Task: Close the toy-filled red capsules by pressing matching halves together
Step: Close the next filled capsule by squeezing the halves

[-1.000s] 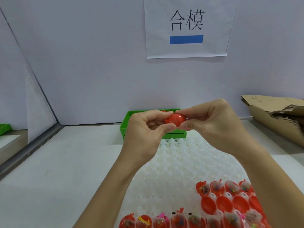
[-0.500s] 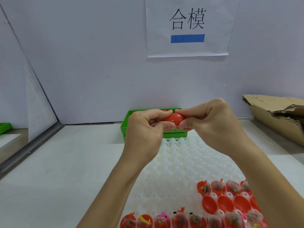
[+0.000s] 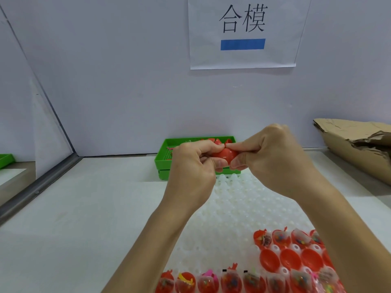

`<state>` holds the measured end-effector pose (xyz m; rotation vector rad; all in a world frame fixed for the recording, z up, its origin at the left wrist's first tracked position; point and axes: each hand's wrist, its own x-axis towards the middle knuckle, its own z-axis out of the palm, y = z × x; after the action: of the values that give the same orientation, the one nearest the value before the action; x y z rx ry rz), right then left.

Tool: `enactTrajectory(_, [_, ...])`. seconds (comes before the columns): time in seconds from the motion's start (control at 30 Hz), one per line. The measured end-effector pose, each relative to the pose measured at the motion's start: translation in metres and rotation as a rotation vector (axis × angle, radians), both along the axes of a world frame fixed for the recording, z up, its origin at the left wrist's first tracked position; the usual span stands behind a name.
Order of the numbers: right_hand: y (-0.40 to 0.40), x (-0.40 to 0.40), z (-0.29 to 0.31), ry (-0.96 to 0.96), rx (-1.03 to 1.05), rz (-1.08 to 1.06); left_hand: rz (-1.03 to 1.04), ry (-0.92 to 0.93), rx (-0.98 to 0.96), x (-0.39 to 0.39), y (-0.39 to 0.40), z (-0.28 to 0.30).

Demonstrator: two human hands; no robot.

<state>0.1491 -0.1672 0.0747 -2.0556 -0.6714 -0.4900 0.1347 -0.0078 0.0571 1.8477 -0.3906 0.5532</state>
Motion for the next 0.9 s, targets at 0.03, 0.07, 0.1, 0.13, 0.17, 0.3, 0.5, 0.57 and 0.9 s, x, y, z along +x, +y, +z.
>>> enactTrajectory(0.03, [0.000,0.001,-0.002,-0.005,-0.004,0.000,0.002,-0.004,0.007,0.000,0.001,0.000])
enactTrajectory(0.07, [0.000,0.002,-0.003,-0.006,-0.002,-0.001,0.004,-0.009,0.014,0.000,0.001,0.001])
enactTrajectory(0.1, [0.000,0.002,-0.003,-0.004,0.005,-0.003,0.006,-0.014,0.019,0.000,0.001,0.001])
enactTrajectory(0.13, [-0.001,0.001,-0.003,0.000,0.018,-0.002,0.005,-0.018,0.022,-0.001,0.001,0.002])
enactTrajectory(0.17, [-0.002,0.001,-0.002,0.004,0.033,0.004,0.002,-0.024,0.027,-0.001,0.002,0.003])
enactTrajectory(0.3, [-0.006,-0.002,0.006,0.008,0.096,0.024,-0.053,-0.021,-0.009,-0.002,0.002,0.008])
enactTrajectory(0.5, [-0.007,-0.002,0.005,0.132,0.144,0.082,-0.115,0.004,-0.093,-0.002,0.005,0.008])
enactTrajectory(0.57, [-0.007,-0.002,0.003,0.230,0.179,0.102,-0.087,-0.029,-0.072,-0.002,0.004,0.007])
enactTrajectory(0.9, [0.008,-0.005,-0.003,0.282,0.254,0.094,0.146,-0.348,0.292,-0.002,-0.004,-0.002])
